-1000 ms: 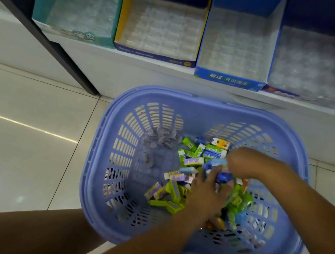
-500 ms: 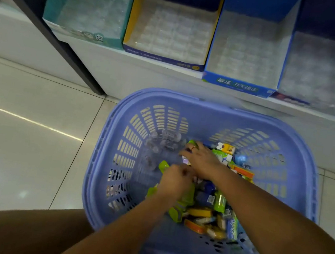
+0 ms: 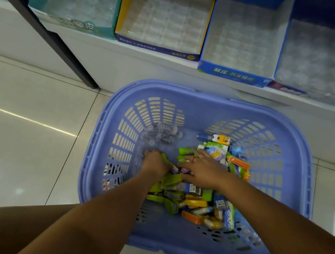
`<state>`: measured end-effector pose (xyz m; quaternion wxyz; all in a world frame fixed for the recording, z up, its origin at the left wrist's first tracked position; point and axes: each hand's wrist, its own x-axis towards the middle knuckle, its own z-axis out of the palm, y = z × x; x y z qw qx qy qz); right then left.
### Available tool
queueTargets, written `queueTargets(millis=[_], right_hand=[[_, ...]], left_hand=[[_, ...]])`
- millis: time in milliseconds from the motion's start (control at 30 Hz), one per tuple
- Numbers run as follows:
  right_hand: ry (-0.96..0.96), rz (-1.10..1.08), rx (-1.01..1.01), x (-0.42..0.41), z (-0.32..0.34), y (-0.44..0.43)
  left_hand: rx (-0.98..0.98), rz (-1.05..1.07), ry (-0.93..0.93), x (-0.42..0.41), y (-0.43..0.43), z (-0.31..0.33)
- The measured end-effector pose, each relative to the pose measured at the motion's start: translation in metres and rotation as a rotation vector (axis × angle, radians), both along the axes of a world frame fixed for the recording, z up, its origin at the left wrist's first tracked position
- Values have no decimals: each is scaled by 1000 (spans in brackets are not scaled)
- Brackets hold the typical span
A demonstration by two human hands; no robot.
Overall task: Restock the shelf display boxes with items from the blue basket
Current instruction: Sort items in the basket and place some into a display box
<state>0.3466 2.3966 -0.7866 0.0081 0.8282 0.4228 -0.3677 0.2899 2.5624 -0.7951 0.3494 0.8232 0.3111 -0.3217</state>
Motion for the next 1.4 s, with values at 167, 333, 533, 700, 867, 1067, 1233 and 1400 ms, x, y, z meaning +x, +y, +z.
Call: queueTargets(millis=[167,333,533,700,867,1067,1233,1400], right_hand=[[-62,7,124,-17,7,12],[-100,108,125,-33,8,36],[-83,-122,134,-37,20,48],[231,-809,484,-25,76,47],[125,-867,856,-5,157,59],[126,-892,1016,29,224,114],[72,-769,967,59,253,157],[263,-673,1017,80,267,169]], left_hand=[[41,-294,97,4,8,5],[-9,-327,159,7,23,38],[-445,194,-13,14,40,110],[-601,288,-279,22,60,166],[-803,521,-420,25,79,204],[-850,618,-605,26,111,234],[-752,380,-686,36,122,242],[-1038,559,-635,51,134,243]])
